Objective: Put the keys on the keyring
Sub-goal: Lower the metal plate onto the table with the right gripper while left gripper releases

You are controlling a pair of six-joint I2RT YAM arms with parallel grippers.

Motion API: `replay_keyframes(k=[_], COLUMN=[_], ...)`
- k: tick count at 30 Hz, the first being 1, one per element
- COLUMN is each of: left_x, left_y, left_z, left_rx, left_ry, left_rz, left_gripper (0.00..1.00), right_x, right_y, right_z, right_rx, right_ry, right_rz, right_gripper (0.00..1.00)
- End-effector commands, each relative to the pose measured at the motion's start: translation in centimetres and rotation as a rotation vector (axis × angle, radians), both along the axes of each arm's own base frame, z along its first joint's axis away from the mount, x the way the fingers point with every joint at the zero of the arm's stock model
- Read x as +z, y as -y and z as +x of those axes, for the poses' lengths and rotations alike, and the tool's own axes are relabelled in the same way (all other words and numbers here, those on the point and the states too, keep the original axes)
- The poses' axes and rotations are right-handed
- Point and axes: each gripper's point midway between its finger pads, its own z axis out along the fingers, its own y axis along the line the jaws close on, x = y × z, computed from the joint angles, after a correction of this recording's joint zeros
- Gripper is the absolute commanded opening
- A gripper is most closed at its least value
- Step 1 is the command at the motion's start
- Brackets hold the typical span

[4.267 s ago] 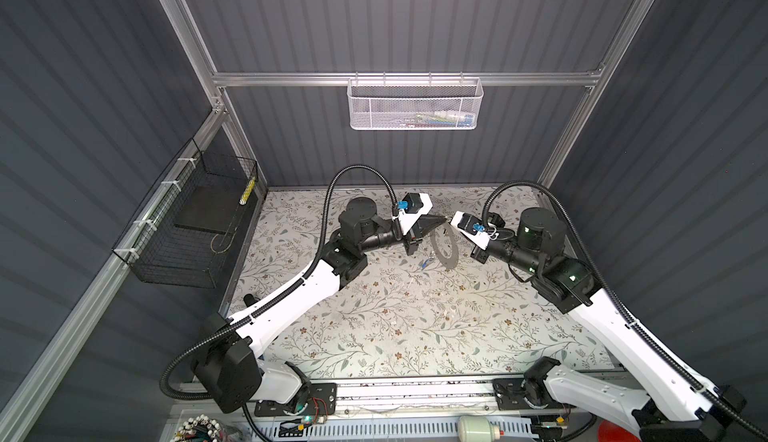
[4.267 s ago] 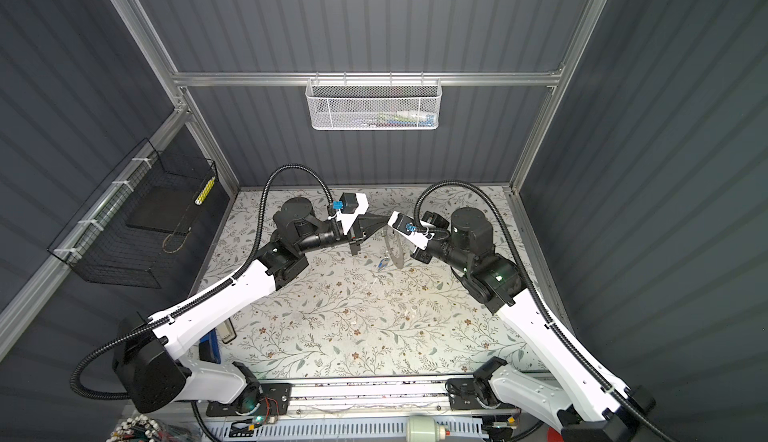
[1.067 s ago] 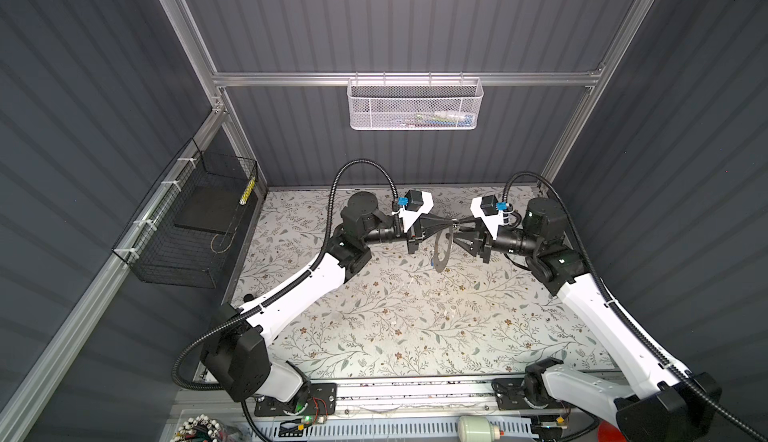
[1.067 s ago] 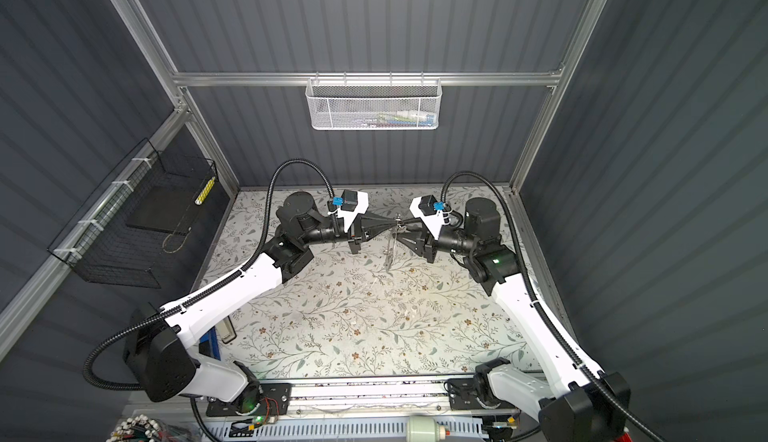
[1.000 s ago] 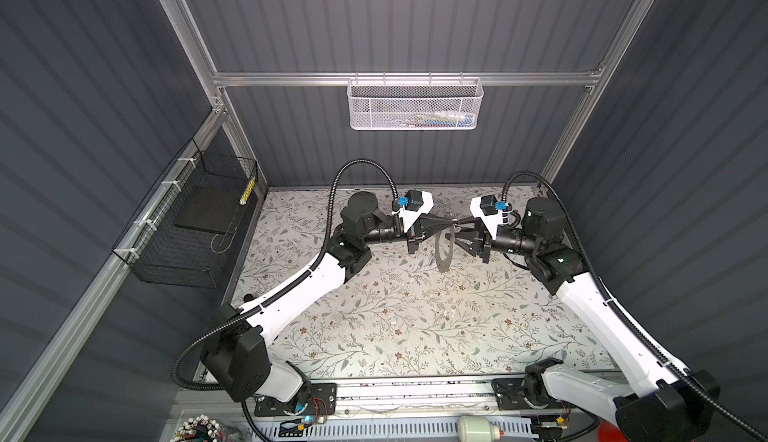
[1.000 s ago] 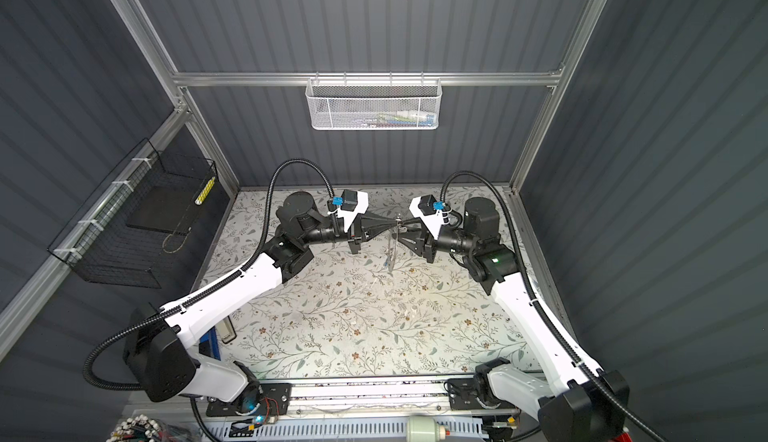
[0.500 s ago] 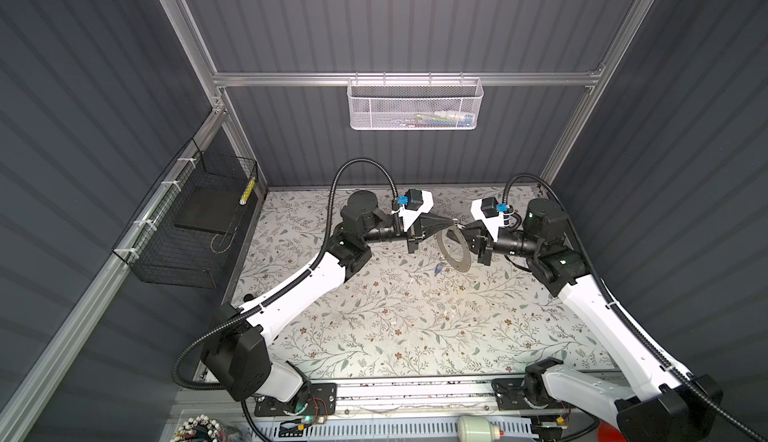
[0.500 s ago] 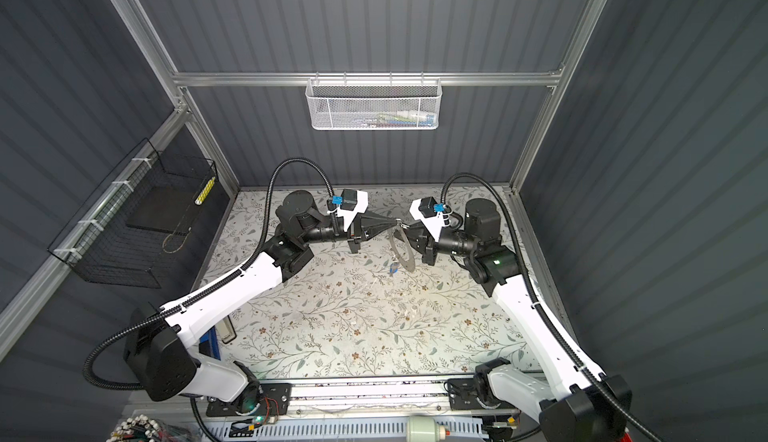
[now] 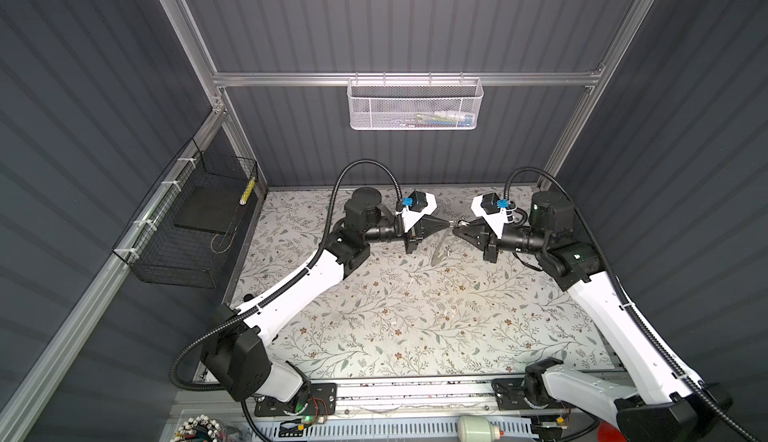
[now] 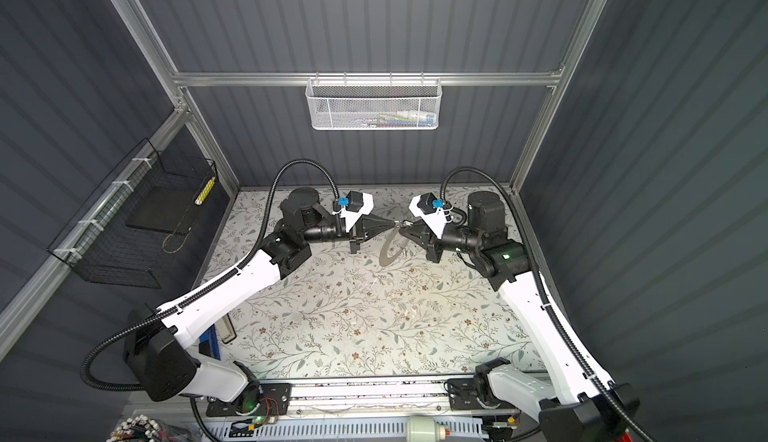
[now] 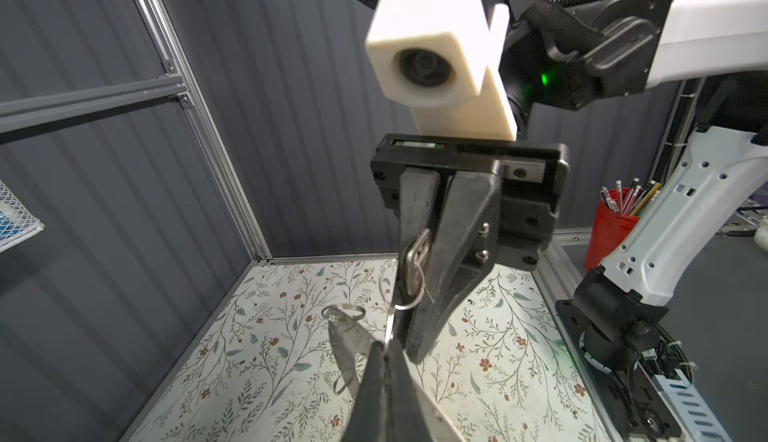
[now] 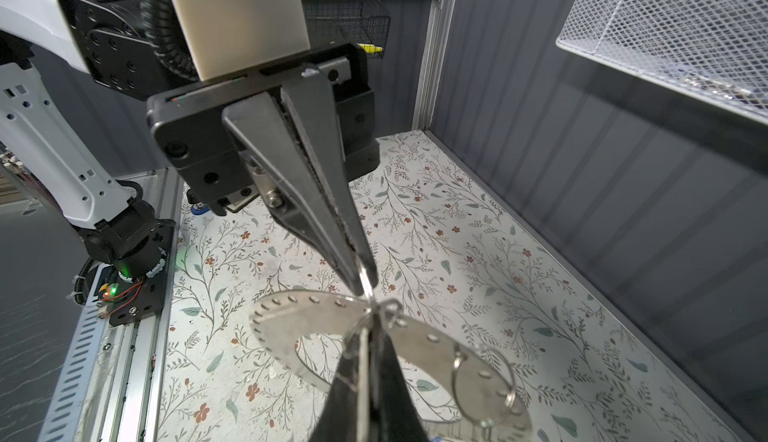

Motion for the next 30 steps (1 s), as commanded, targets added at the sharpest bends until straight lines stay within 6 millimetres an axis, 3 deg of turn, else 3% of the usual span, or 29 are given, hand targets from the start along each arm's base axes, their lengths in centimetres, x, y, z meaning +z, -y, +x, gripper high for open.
replay_keyframes(k=[1, 8, 11, 12, 15, 18, 20, 23, 28, 30], left_x=[0.7, -1.3, -2.3, -2.5, -4.3, -6.8, -8.0, -9.1, -8.5, -8.5], left_y=[-0.8, -0.8, -1.8, -2.5, -6.3, -10.3, -12.8, -16.8, -21.2, -22.1], left_z=[0.1, 1.3, 2.3, 2.5, 4.3, 6.3, 7.7, 9.7, 9.3, 9.0], left_rx=[0.029, 0.088, 0.124, 0.114, 0.177, 0.355, 0.531, 0.806, 1.026, 1.069], left_ry=[0.047, 0.014, -0.026, -0.053, -0.194, -0.256, -0.275, -0.298, -0.270, -0.273], left_rz=[0.033, 0.092, 0.088, 0.063, -0.010, 0.025, 0.071, 0.140, 0.162, 0.163], left_gripper=[0.00, 0.00, 0.30, 0.34, 0.45, 0.53, 0.61, 0.65, 0.74, 0.77], right_x=[-1.0, -1.7, -2.9, -3.4, -5.9, -8.3, -9.1, -9.1, -7.9, -9.1], right_y=[0.3, 0.3, 0.1, 0.0, -0.7, -2.3, -4.3, -7.9, -11.8, -12.4], right_z=[0.5, 1.5, 2.5, 2.9, 4.7, 6.1, 7.2, 8.6, 11.8, 12.5], right_rx=[-0.027, -0.038, -0.053, -0.060, -0.088, -0.087, -0.062, 0.021, 0.092, 0.091], right_ry=[-0.049, -0.097, -0.135, -0.146, -0.182, -0.216, -0.224, -0.200, -0.200, -0.240], right_rz=[-0.049, -0.099, -0.143, -0.156, -0.184, -0.196, -0.190, -0.180, -0.066, -0.058], right_gripper=[0.00, 0.00, 0.00, 0.00, 0.00, 0.00, 0.00, 0.00, 0.00, 0.00])
